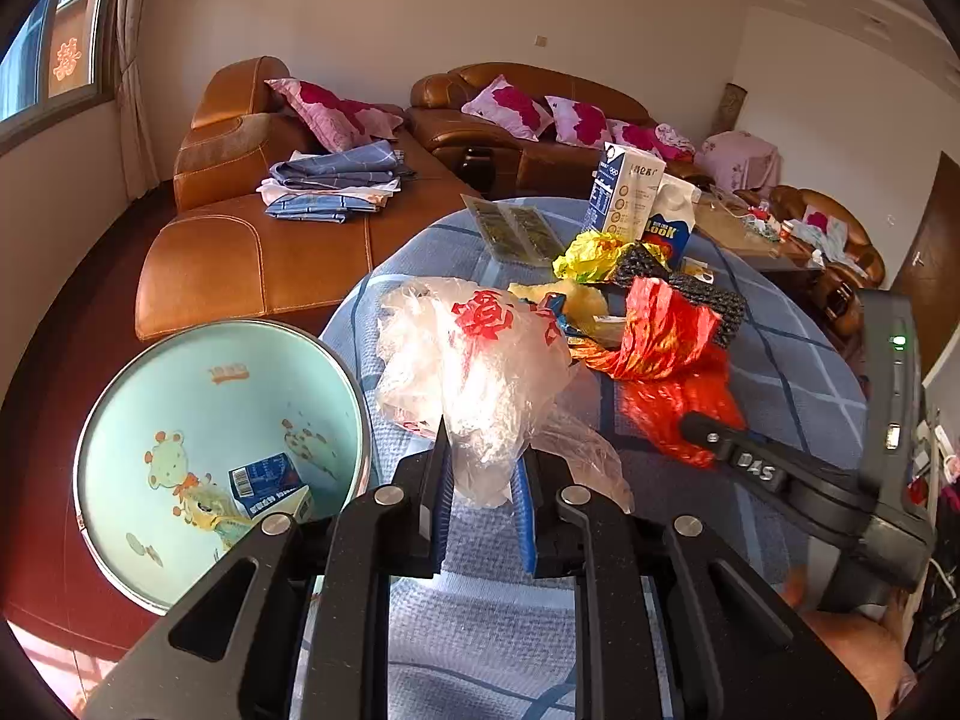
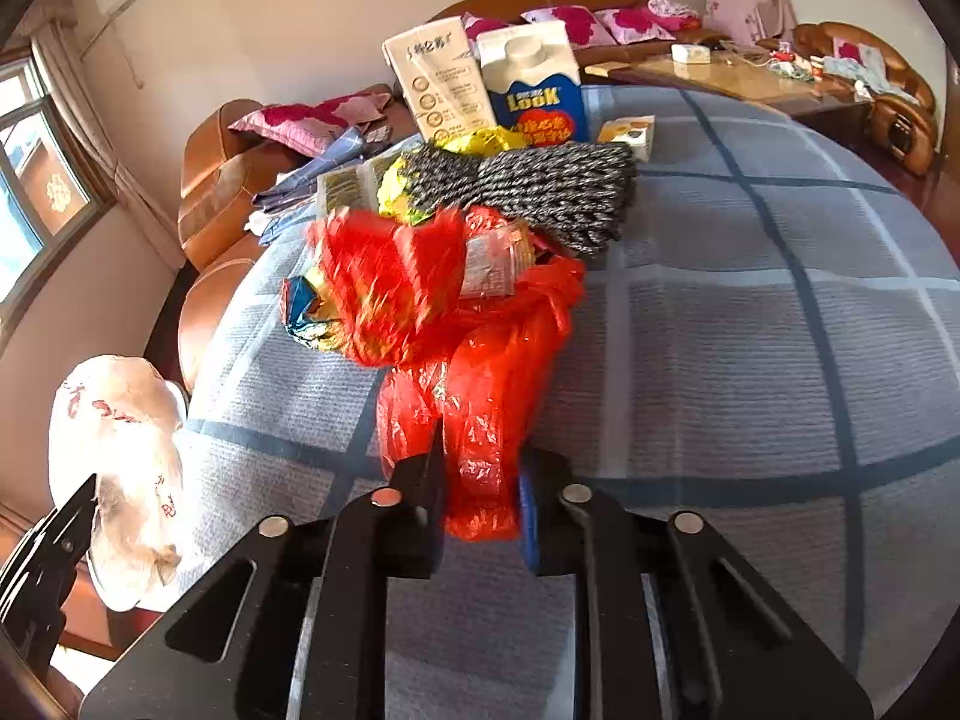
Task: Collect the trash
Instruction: 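Grasp the white plastic bag with the left tool while the right grasps the red bag, then carry the white bag with the left tool while the right carries the red bag to the bin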
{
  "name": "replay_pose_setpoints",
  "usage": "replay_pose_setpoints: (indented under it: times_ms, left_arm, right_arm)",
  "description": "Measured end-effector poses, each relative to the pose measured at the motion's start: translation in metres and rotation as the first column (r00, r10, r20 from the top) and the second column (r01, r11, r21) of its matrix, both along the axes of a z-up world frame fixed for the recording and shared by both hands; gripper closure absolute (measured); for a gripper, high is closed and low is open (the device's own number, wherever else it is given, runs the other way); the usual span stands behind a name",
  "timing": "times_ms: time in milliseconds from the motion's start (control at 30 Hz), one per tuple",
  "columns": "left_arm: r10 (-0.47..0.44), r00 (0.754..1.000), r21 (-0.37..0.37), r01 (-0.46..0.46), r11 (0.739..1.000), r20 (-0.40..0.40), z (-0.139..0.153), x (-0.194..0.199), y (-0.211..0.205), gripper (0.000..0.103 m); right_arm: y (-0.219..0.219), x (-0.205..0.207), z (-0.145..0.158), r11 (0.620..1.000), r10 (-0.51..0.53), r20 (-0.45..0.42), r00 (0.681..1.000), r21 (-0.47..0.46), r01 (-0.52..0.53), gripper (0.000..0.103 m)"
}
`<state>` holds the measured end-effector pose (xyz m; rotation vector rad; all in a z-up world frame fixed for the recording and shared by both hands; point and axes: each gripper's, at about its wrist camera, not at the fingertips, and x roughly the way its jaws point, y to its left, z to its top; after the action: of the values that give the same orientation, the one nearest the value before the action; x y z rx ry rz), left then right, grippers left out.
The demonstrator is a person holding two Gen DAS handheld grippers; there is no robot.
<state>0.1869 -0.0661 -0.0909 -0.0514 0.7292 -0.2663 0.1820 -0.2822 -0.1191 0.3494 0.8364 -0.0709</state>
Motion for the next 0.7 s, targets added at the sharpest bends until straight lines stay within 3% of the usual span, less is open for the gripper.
replay_pose_setpoints:
  times_ms: [700]
  left_arm:
    - [0.016,0.998,0.067,-0.02,0.998,0.058,0.021,-0.036,0.002,0.086]
  right_arm:
    - [-0.021,-0.09,0.05,0.993,-0.096,0.163,0.982,-0.054,0.106,0.088]
